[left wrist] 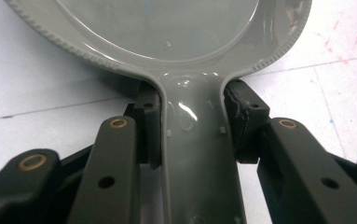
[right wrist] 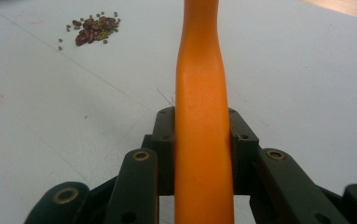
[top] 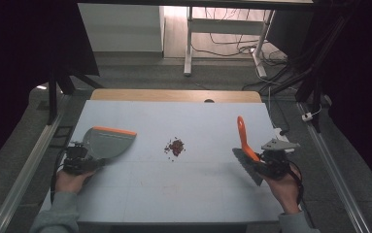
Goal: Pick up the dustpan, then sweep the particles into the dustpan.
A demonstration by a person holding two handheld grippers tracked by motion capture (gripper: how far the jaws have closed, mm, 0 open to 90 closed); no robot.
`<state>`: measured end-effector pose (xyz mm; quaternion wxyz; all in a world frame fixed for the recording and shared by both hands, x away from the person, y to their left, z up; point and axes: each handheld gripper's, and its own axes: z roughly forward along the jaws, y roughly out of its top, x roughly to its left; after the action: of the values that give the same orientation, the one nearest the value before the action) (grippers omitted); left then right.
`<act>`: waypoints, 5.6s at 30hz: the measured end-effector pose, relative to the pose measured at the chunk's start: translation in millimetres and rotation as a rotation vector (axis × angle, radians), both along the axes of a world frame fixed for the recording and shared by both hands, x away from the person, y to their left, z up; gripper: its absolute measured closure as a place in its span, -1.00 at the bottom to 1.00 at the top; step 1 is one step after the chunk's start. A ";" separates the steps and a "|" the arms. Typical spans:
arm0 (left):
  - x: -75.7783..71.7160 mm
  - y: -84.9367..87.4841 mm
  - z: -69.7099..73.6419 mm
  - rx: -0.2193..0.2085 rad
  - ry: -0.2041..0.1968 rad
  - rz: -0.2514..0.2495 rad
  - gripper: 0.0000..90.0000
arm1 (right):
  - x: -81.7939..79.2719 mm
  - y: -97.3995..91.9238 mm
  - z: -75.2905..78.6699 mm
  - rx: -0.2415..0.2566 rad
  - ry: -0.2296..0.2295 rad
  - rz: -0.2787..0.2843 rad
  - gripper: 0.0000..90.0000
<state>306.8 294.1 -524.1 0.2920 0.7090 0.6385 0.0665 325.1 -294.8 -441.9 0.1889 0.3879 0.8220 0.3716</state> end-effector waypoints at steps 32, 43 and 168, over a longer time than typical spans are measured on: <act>-24.6 -0.6 32.7 -0.052 -0.268 -0.284 0.37 | 11.8 8.1 0.6 0.076 -0.012 -0.002 0.56; -31.4 -12.4 45.1 -0.046 -0.311 -0.401 0.37 | 4.6 11.0 0.6 0.082 -0.017 0.002 0.56; -16.3 -65.7 20.4 0.027 -0.014 -0.727 0.37 | 134.7 193.2 -33.3 -0.093 0.045 0.104 0.56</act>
<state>290.4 228.4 -503.7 0.2914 0.8930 0.3418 -0.0284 459.9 -101.6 -475.2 0.1687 0.3438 0.8615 0.3333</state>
